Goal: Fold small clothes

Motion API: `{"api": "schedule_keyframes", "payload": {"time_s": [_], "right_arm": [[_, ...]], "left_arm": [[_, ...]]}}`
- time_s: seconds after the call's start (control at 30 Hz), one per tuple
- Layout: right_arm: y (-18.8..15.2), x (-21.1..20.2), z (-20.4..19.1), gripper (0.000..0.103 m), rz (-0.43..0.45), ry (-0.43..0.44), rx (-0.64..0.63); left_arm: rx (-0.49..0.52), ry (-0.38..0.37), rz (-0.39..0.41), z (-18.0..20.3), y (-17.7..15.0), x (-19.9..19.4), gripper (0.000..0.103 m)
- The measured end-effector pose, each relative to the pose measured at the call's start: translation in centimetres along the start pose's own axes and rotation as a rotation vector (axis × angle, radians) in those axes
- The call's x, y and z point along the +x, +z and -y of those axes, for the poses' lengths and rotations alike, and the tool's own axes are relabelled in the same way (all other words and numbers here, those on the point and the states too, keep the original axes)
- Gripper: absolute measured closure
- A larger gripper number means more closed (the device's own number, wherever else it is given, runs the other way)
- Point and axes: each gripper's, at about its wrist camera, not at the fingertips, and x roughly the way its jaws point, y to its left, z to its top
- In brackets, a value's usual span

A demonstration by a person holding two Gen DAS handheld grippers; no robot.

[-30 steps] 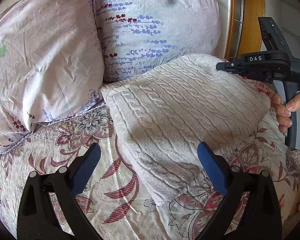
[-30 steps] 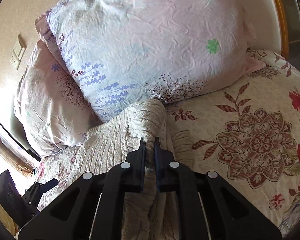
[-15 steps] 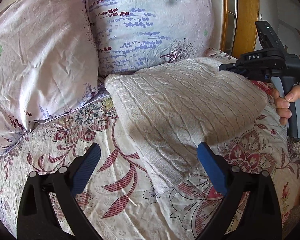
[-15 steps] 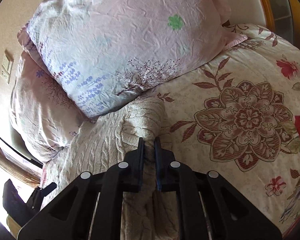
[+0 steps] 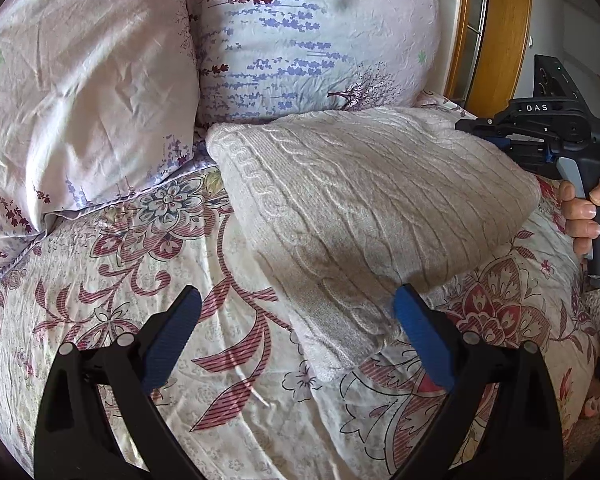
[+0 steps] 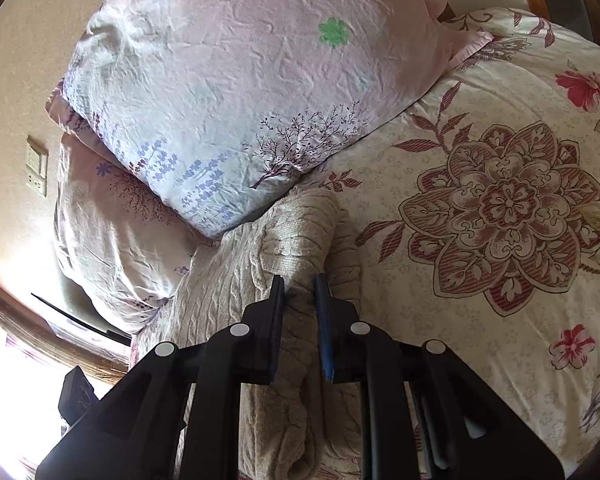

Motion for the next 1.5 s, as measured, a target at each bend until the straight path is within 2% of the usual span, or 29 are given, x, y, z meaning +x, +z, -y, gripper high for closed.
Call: {"api": "schedule_keyframes", "payload": {"time_s": [0.03, 0.1, 0.13, 0.2, 0.23, 0.27, 0.3, 0.37, 0.6, 0.7, 0.77, 0.83, 0.9, 0.93, 1.07, 1.17, 1.4, 1.5], "right_arm": [[0.0, 0.0, 0.0, 0.08, -0.001, 0.007, 0.001], [-0.1, 0.1, 0.0, 0.052, -0.007, 0.026, 0.006], [-0.1, 0.0, 0.0, 0.051, -0.005, 0.033, 0.009], [-0.1, 0.4, -0.1, 0.053, -0.019, 0.023, 0.001], [-0.2, 0.6, -0.2, 0.059, -0.03, 0.013, -0.008], [-0.4, 1.0, -0.2, 0.078, -0.047, 0.01, -0.019], [-0.5, 1.2, -0.2, 0.086, -0.058, 0.001, -0.029], [-0.7, 1.2, -0.3, 0.092, -0.038, -0.022, -0.057], [-0.7, 1.2, -0.1, 0.094, 0.012, -0.113, -0.091], [-0.7, 1.7, 0.4, 0.094, -0.001, -0.161, -0.088], [-0.8, 1.7, 0.5, 0.093, -0.015, -0.153, -0.086], [-0.8, 1.1, 0.4, 0.088, -0.007, -0.119, -0.066], [-0.9, -0.1, 0.5, 0.068, 0.01, -0.086, -0.041], [-1.0, -0.7, 0.4, 0.065, 0.021, -0.074, -0.038], [-2.1, -2.5, -0.2, 0.064, 0.031, -0.051, -0.05], [-3.2, -3.2, -0.8, 0.064, 0.029, -0.054, -0.073], [-4.9, -3.6, -2.1, 0.064, 0.027, -0.126, -0.152], [-5.4, -3.5, -2.4, 0.064, 0.027, -0.169, -0.184]], "left_arm": [[-0.006, -0.004, 0.0, -0.1, 0.0, 0.0, 0.006], [-0.014, -0.016, -0.002, -0.1, 0.1, 0.2, 0.006], [-0.018, -0.02, -0.004, -0.2, 0.1, 0.3, 0.006], [-0.021, -0.024, -0.009, -0.2, 0.1, 0.6, 0.006], [-0.021, -0.025, -0.011, -0.1, 0.0, 0.7, 0.006], [-0.021, -0.025, -0.013, -0.1, 0.0, 0.8, 0.006], [-0.021, -0.028, -0.012, -0.2, 0.0, 0.9, 0.006], [-0.024, -0.031, -0.015, -0.3, 0.0, 1.0, 0.006], [-0.039, -0.042, -0.023, -0.5, -0.4, 1.4, 0.006], [-0.045, -0.046, -0.022, -0.4, -0.4, 1.3, 0.006], [-0.071, -0.076, 0.009, -0.7, -0.4, 0.4, 0.006], [-0.123, -0.134, 0.065, -1.5, -0.1, -0.9, 0.006], [-0.182, -0.16, 0.088, -2.5, 0.5, -1.4, 0.006], [-0.205, -0.156, 0.085, -2.9, 0.9, -1.3, 0.006], [-0.233, -0.12, 0.094, -2.6, 2.2, -0.7, 0.006], [-0.214, -0.041, 0.122, -1.4, 3.1, -0.5, 0.006], [-0.185, 0.136, 0.126, 0.3, 3.9, 0.9, 0.006], [-0.182, 0.174, 0.104, 0.5, 3.7, 1.7, 0.006]]}}
